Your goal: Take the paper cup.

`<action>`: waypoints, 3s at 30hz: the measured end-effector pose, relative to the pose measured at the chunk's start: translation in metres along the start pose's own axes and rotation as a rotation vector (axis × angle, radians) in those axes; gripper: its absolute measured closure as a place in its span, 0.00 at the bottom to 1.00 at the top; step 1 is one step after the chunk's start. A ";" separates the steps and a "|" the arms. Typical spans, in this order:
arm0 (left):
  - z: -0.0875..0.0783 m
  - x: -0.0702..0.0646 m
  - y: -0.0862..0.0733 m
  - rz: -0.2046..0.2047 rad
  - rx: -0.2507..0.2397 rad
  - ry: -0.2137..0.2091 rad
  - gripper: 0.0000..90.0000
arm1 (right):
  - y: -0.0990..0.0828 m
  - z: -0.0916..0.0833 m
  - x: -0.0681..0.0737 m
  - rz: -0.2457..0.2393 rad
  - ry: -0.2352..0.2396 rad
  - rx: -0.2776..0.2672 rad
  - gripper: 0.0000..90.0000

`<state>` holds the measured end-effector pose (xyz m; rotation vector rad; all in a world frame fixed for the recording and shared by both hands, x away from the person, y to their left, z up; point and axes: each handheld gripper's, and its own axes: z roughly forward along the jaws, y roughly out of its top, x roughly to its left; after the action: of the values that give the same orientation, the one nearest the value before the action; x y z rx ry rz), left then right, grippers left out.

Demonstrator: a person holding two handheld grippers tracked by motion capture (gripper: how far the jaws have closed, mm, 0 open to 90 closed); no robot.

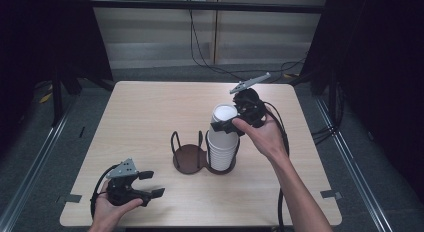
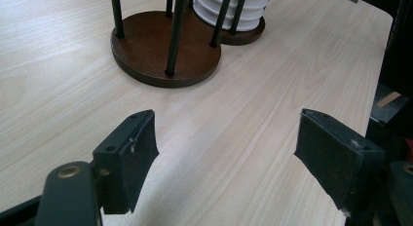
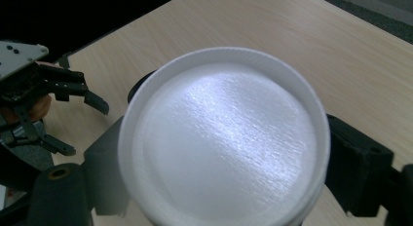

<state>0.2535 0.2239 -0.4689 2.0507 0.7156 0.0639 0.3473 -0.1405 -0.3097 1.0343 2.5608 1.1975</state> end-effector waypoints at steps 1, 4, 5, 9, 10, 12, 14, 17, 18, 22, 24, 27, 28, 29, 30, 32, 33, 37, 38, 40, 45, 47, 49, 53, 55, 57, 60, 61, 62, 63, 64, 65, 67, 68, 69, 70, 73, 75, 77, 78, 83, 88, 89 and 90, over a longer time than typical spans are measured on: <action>0.001 0.000 0.000 -0.003 0.001 0.000 0.25 | 0.001 0.000 0.000 -0.007 -0.002 0.008 0.21; 0.001 0.000 0.000 -0.004 0.004 -0.002 0.25 | 0.004 -0.001 0.002 -0.020 -0.016 0.027 0.23; 0.001 0.000 0.000 -0.004 0.004 -0.002 0.25 | 0.004 -0.001 0.002 -0.020 -0.016 0.027 0.23; 0.000 0.000 0.000 -0.001 0.002 0.001 0.25 | 0.005 -0.002 0.004 -0.038 -0.030 0.030 0.24; 0.000 0.000 0.000 -0.001 0.002 0.002 0.25 | 0.005 -0.002 0.004 -0.034 -0.029 0.031 0.24; 0.000 0.000 0.000 0.001 0.005 0.003 0.25 | 0.005 -0.003 0.004 -0.034 -0.030 0.030 0.24; 0.000 0.000 0.000 -0.002 0.004 0.000 0.25 | 0.006 -0.003 0.005 -0.038 -0.028 0.026 0.24; 0.000 0.001 0.000 0.001 0.006 0.005 0.25 | 0.007 -0.006 0.004 -0.034 -0.021 0.012 0.25; 0.000 0.001 0.000 0.001 0.007 0.004 0.25 | 0.007 -0.006 0.004 -0.031 -0.019 0.010 0.25; 0.000 0.000 0.000 0.000 0.005 0.003 0.25 | 0.007 -0.008 0.003 -0.032 -0.019 0.003 0.25; 0.000 0.000 0.000 0.000 0.004 0.003 0.25 | 0.007 -0.008 0.003 -0.032 -0.018 -0.001 0.25; 0.000 0.001 0.000 0.001 0.006 0.006 0.25 | 0.009 -0.010 0.003 -0.030 -0.017 -0.007 0.25; 0.000 0.001 0.000 -0.003 0.003 0.006 0.25 | 0.010 -0.012 0.004 -0.030 -0.021 -0.015 0.26; 0.000 0.001 0.000 0.002 0.007 0.006 0.25 | 0.010 -0.013 0.004 -0.032 -0.020 -0.018 0.26; 0.000 0.001 0.000 0.003 0.008 0.006 0.25 | 0.010 -0.013 0.004 -0.032 -0.020 -0.018 0.26; 0.000 0.001 0.000 -0.001 0.005 0.006 0.25 | 0.010 -0.015 0.004 -0.034 -0.024 -0.024 0.26; 0.000 0.001 0.000 0.003 0.009 0.007 0.25 | 0.010 -0.015 0.004 -0.033 -0.023 -0.027 0.26; 0.000 0.001 -0.001 -0.003 0.005 0.009 0.25 | 0.012 -0.017 0.004 -0.033 -0.021 -0.036 0.26; 0.000 0.001 -0.001 -0.007 0.005 0.008 0.25 | 0.012 -0.018 0.004 -0.030 -0.023 -0.037 0.26; 0.000 0.001 -0.001 -0.009 0.007 0.006 0.25 | 0.015 -0.022 0.005 -0.032 -0.028 -0.052 0.26; 0.001 0.001 -0.001 -0.003 0.012 0.002 0.25 | 0.016 -0.029 0.003 -0.019 -0.025 -0.092 0.27; 0.001 0.001 -0.001 -0.004 0.011 0.003 0.25 | 0.015 -0.030 0.003 -0.013 -0.020 -0.098 0.27; 0.001 0.001 -0.001 -0.004 0.011 0.004 0.25 | 0.015 -0.032 0.003 -0.010 -0.020 -0.109 0.27; 0.001 0.001 -0.001 -0.007 0.012 0.004 0.25 | 0.014 -0.037 0.001 -0.001 -0.017 -0.130 0.27; 0.001 0.001 -0.001 -0.008 0.012 0.004 0.25 | 0.014 -0.037 0.001 0.000 -0.014 -0.136 0.27; 0.001 0.001 -0.001 -0.007 0.011 0.004 0.25 | 0.014 -0.041 0.000 0.011 -0.016 -0.166 0.27; 0.001 0.001 -0.001 -0.007 0.010 0.003 0.25 | 0.013 -0.044 0.000 0.015 -0.011 -0.185 0.27; 0.001 0.001 -0.001 -0.007 0.013 0.003 0.25 | 0.013 -0.045 0.000 0.020 -0.007 -0.194 0.27; 0.001 0.001 -0.001 -0.007 0.013 0.003 0.25 | 0.013 -0.045 0.000 0.020 -0.007 -0.194 0.27; 0.002 0.001 -0.001 -0.009 0.011 0.003 0.25 | 0.013 -0.048 -0.001 0.025 -0.005 -0.213 0.27; 0.002 0.001 -0.001 -0.008 0.011 0.002 0.25 | 0.013 -0.049 -0.002 0.029 0.000 -0.220 0.27; 0.001 0.001 -0.001 -0.007 0.011 0.002 0.25 | 0.013 -0.050 -0.002 0.032 0.001 -0.228 0.27; 0.001 0.001 -0.001 -0.008 0.009 0.002 0.25 | 0.013 -0.052 -0.002 0.033 0.003 -0.240 0.27; 0.001 0.001 -0.001 -0.008 0.009 0.002 0.25 | 0.013 -0.052 -0.002 0.033 0.003 -0.240 0.27; 0.001 0.001 0.000 -0.010 0.006 0.002 0.25 | 0.013 -0.053 -0.002 0.036 0.002 -0.242 0.27; 0.001 0.001 0.000 -0.009 0.002 0.002 0.25 | 0.012 -0.055 -0.001 0.039 0.008 -0.262 0.27; 0.000 0.002 0.000 -0.009 -0.006 0.002 0.25 | 0.011 -0.056 -0.002 0.046 0.008 -0.275 0.27; 0.000 0.002 0.000 -0.009 -0.006 0.002 0.24 | 0.010 -0.058 -0.003 0.050 0.010 -0.290 0.27; 0.000 0.002 0.000 -0.015 -0.008 0.000 0.23 | 0.009 -0.060 -0.003 0.052 0.010 -0.305 0.27; 0.000 0.002 0.000 -0.017 -0.009 0.003 0.22 | 0.009 -0.061 -0.003 0.055 0.013 -0.316 0.27; 0.001 0.002 0.002 -0.018 -0.020 -0.004 0.19 | 0.005 -0.068 -0.005 0.067 0.013 -0.353 0.27; 0.002 0.000 0.005 -0.008 -0.027 -0.009 0.18 | 0.002 -0.071 -0.006 0.077 0.021 -0.370 0.27; 0.003 -0.001 0.006 -0.004 -0.028 -0.014 0.18 | 0.000 -0.073 -0.007 0.082 0.022 -0.379 0.27; 0.004 -0.002 0.007 -0.003 -0.033 -0.023 0.18 | 0.000 -0.073 -0.007 0.082 0.022 -0.379 0.27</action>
<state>0.2566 0.2177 -0.4652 2.0160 0.6994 0.0504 0.3246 -0.1903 -0.2615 1.0447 2.1977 1.6395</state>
